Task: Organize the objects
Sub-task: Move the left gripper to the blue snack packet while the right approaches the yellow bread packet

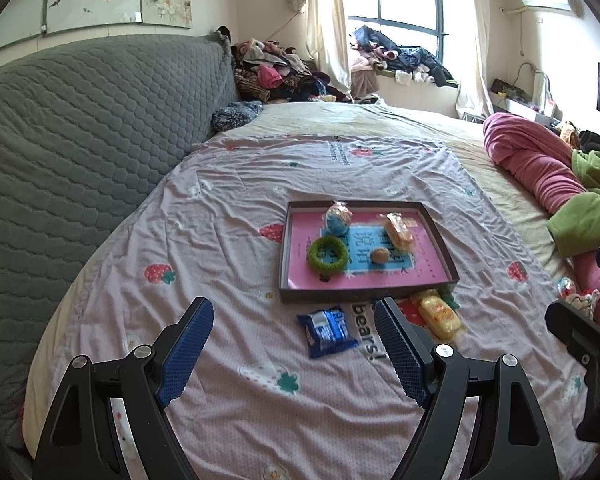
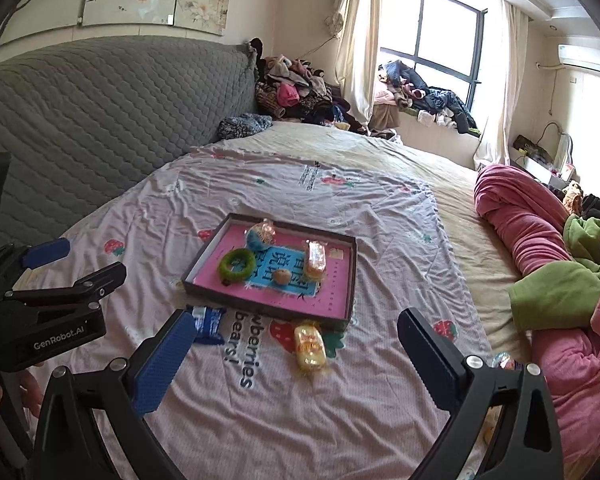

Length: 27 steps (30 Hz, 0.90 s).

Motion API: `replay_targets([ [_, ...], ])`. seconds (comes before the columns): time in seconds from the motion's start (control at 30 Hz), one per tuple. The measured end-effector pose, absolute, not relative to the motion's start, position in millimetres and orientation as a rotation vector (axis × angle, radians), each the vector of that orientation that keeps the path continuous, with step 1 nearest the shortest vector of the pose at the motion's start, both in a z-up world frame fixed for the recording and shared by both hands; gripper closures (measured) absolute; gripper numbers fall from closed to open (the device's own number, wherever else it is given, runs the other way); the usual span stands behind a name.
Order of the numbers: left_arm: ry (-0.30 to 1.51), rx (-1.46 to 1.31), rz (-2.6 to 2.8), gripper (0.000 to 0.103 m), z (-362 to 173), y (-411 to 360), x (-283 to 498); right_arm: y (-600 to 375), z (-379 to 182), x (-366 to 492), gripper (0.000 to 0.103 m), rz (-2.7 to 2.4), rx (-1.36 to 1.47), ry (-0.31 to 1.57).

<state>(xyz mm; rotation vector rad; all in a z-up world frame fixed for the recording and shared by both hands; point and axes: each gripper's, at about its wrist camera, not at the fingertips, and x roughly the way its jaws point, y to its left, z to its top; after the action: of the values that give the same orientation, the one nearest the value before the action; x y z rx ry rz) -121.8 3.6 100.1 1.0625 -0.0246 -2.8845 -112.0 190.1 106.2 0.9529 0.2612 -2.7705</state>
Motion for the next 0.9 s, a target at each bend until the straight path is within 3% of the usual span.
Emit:
replay_targets([
  [0.9, -0.096, 1.356, -2.814, 0.019, -14, 32, -163, 192, -2, -145, 0.001, -2.656, 1.200, 0.307],
])
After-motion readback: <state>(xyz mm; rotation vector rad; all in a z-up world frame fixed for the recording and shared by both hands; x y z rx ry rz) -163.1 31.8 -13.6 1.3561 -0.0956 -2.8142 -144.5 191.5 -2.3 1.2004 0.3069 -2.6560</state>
